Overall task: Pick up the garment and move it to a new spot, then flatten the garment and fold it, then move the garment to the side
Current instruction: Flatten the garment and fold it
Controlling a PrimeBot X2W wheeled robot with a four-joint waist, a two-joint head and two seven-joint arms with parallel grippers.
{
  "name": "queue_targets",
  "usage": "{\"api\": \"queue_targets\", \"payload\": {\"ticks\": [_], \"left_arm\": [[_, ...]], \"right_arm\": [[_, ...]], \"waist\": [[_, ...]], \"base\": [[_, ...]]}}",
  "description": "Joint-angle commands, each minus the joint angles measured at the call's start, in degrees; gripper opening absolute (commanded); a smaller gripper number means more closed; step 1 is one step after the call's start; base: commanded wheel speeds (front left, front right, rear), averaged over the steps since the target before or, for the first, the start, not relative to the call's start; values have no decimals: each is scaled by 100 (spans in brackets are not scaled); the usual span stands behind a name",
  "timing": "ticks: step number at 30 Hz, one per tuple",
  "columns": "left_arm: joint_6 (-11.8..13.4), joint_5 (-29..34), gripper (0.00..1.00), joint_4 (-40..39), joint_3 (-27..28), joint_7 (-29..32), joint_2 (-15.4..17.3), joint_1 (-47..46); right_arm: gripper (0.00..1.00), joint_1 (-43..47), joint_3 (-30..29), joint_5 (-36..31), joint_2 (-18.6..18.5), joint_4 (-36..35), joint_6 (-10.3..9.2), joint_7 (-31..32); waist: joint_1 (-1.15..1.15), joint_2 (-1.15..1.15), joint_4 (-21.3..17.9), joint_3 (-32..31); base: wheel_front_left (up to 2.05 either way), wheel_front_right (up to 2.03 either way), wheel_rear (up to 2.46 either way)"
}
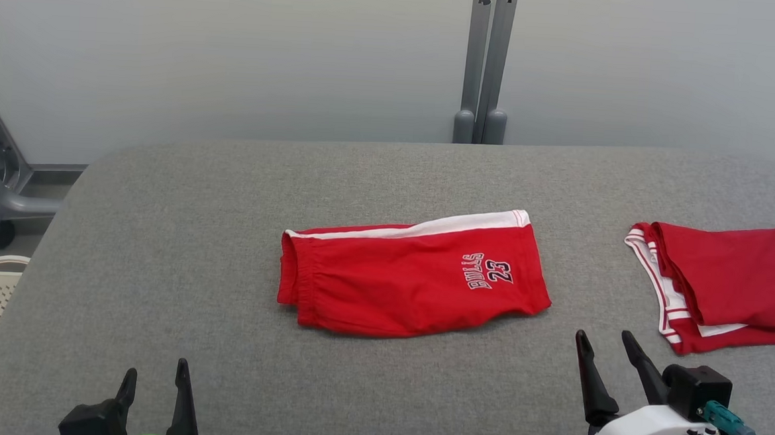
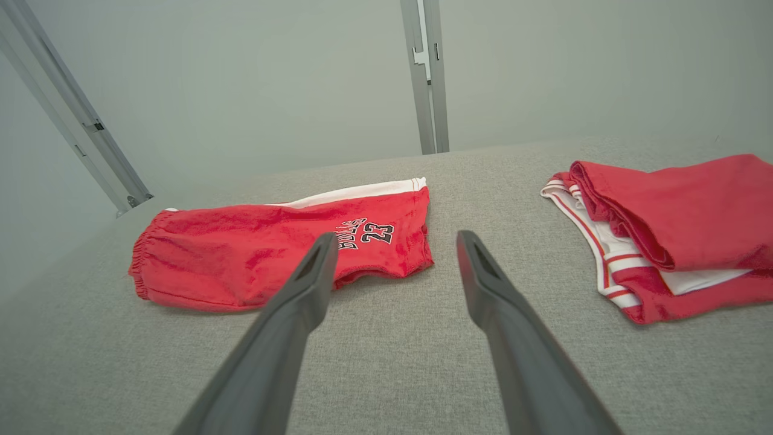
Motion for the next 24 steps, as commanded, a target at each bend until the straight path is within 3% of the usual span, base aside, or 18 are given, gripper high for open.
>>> {"api": "queue_targets", "payload": {"ticks": [1,9,24], "left_arm": [[8,-15,100,19,13,-35,59,100],[55,43,100,-22,-41,-15,125,102],[102,41,100,-156,-109,-65,171,73]], "right_arm": [[100,88,-8,99,-5,55,-5,42],[100,1,58,342,-4,124,-5,19],[100,-84,37,211,-4,127,-5,57]], "waist": [[0,0,-6,-5],[0,0,31,38],[0,0,113,162]], "base": [[0,0,0],[0,0,0],[0,0,0]]}}
